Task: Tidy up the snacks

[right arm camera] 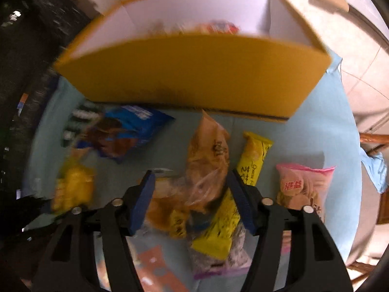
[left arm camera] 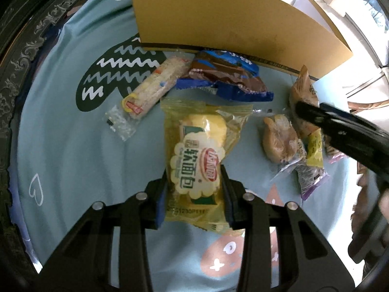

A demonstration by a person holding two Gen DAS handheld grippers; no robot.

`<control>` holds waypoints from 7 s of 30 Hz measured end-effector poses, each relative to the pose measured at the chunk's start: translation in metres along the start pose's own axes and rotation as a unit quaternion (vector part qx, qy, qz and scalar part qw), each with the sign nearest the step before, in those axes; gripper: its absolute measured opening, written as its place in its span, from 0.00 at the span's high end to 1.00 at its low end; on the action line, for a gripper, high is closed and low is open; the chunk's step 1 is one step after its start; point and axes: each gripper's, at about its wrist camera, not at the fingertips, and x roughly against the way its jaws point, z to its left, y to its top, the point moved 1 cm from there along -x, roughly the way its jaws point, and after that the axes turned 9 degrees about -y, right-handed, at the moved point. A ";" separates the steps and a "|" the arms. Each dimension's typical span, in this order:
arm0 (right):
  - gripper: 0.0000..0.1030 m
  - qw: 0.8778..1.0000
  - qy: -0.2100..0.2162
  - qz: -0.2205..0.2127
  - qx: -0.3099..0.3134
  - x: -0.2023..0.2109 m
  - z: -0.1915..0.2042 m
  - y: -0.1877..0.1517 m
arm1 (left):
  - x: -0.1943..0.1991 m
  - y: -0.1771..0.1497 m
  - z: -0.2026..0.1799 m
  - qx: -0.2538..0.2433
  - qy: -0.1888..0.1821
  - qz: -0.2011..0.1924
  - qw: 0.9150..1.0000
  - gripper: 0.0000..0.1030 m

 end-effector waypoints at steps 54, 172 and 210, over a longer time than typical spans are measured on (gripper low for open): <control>0.74 0.980 0.070 -0.181 -0.039 0.149 -0.034 0.057 | 0.133 0.116 -0.052 -0.066 -0.007 -0.170 0.983 0.64; 0.52 0.998 0.020 -0.037 -0.051 0.054 -0.070 -0.049 | -0.028 0.063 0.035 -0.032 0.048 -0.014 0.998 0.74; 0.52 0.979 0.050 -0.192 -0.039 0.152 -0.040 0.071 | 0.140 0.128 -0.050 -0.062 -0.019 -0.176 0.982 0.82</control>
